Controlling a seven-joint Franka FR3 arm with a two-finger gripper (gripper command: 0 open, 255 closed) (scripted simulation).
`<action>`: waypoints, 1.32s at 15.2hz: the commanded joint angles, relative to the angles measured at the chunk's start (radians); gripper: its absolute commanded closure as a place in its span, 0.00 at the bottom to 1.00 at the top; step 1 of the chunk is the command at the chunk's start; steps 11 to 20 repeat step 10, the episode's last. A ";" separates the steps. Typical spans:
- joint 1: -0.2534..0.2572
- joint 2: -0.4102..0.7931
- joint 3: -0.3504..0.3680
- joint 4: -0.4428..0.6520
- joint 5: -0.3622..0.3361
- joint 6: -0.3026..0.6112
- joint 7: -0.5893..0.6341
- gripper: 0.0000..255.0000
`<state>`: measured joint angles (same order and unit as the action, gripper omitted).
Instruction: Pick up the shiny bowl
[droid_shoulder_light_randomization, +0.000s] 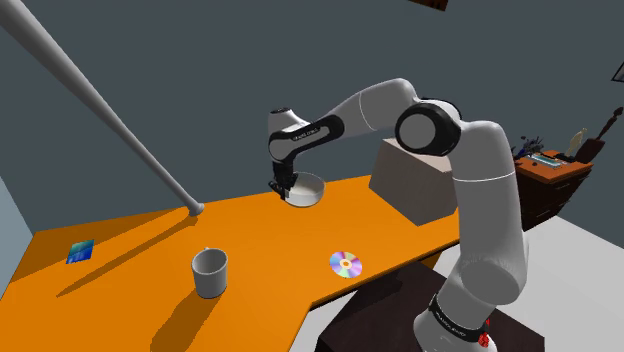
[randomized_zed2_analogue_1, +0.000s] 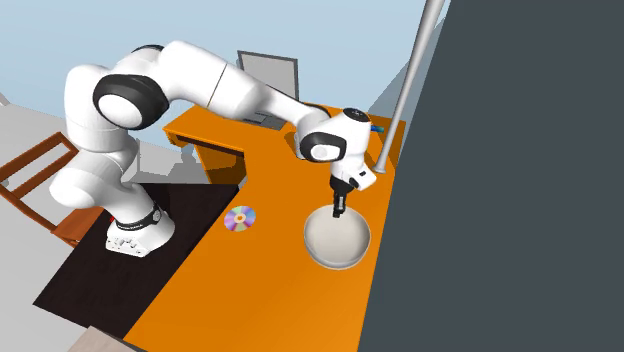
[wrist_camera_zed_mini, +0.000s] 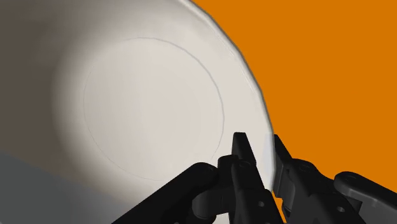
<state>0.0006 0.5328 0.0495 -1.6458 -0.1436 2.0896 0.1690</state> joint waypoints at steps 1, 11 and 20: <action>-0.001 -0.018 0.001 -0.001 0.002 -0.017 -0.004 1.00; -0.002 -0.060 0.003 0.034 0.008 -0.093 -0.013 1.00; -0.002 -0.060 0.003 0.034 0.008 -0.093 -0.013 1.00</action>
